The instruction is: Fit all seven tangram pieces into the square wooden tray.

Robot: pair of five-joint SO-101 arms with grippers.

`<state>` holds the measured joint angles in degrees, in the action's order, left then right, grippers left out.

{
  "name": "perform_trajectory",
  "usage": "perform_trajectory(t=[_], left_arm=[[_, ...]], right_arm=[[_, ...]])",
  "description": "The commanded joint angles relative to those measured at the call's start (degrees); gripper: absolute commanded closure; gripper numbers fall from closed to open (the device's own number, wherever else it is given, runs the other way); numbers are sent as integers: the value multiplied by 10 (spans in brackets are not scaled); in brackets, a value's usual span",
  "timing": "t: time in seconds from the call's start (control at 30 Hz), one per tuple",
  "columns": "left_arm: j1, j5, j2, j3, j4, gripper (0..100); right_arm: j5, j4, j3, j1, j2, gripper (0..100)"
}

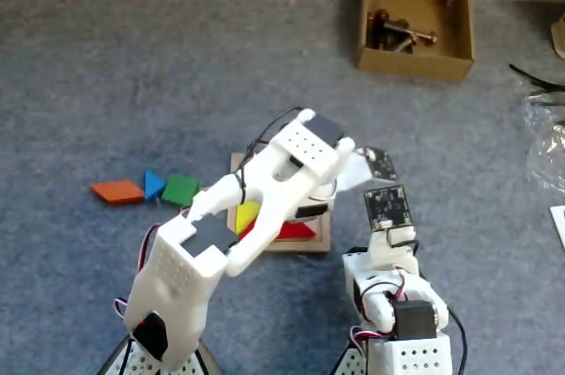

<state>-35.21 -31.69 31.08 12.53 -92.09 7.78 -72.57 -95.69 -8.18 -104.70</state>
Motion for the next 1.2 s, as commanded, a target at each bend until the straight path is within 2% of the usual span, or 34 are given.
perform_trajectory(t=[0.0,0.23,0.57,1.17], left_arm=[[-40,0,-7,0,-3,995],[-43,-1,-8,-4,43,995],[-43,-1,-14,1,47,995],[-46,0,-15,8,-14,995]], right_arm=[[-4,10,-67,-6,-5,993],[-4,10,-67,-6,-5,993],[-4,10,-67,-6,-5,993],[-4,10,-67,-6,-5,993]])
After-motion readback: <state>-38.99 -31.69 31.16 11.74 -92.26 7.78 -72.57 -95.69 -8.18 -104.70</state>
